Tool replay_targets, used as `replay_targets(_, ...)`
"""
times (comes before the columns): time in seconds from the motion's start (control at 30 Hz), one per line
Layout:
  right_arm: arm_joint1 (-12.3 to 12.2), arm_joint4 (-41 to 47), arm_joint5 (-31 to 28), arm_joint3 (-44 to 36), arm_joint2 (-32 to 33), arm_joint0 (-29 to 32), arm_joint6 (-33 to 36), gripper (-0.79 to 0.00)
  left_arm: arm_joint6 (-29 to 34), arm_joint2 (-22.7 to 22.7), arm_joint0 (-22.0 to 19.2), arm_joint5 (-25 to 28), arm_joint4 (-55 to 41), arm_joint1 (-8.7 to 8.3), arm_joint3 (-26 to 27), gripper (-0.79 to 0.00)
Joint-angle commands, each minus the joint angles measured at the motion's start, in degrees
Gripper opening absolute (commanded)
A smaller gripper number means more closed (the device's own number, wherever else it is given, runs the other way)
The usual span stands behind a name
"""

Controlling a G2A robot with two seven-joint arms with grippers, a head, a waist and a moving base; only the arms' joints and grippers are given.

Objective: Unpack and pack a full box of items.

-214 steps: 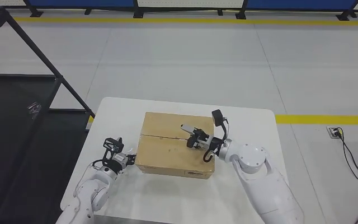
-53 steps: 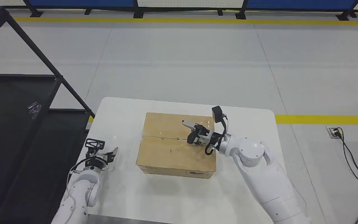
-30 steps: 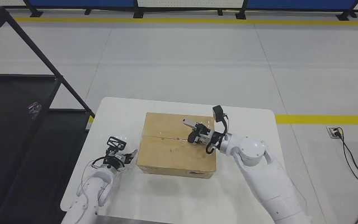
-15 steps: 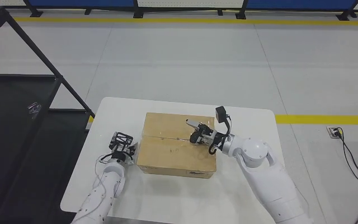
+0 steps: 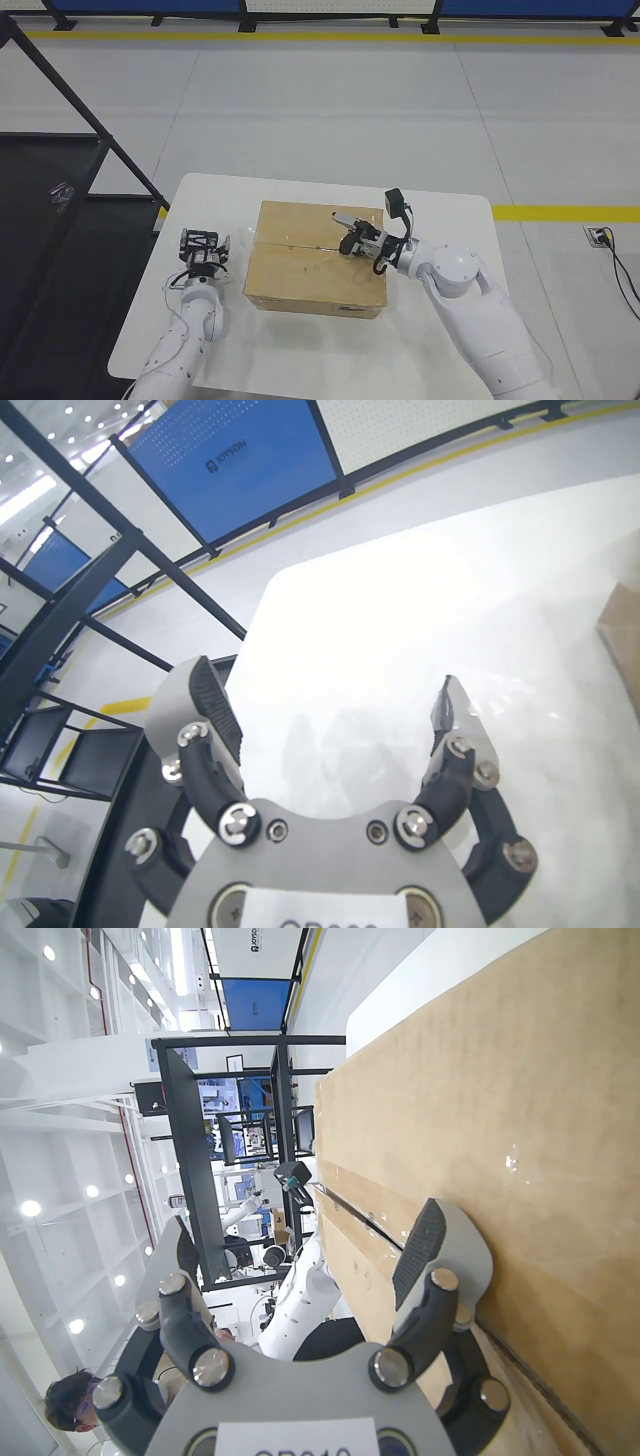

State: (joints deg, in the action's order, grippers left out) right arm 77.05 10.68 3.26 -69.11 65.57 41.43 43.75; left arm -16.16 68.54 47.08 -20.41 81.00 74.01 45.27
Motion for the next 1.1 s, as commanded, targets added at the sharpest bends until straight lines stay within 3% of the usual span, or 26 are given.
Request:
replay_targets(0.0,0.0,0.0,0.0,0.0,0.0,0.0,0.0,0.0,-1.3,0.7,-0.1,-0.2,-1.4,0.12,0.1,0.0)
replay_targets(0.8,-0.1,0.2,0.1,-0.7,-0.8,0.4,-0.6,0.0,-7.1,8.7,1.2,2.9,-12.0,0.36,6.6,0.0)
replay_targets(1.07,-0.3,0.0,0.3,-1.7,-0.6,1.2,-0.8,0.0,-11.2,11.1,3.3,3.9,-15.9,0.61,11.4,0.0)
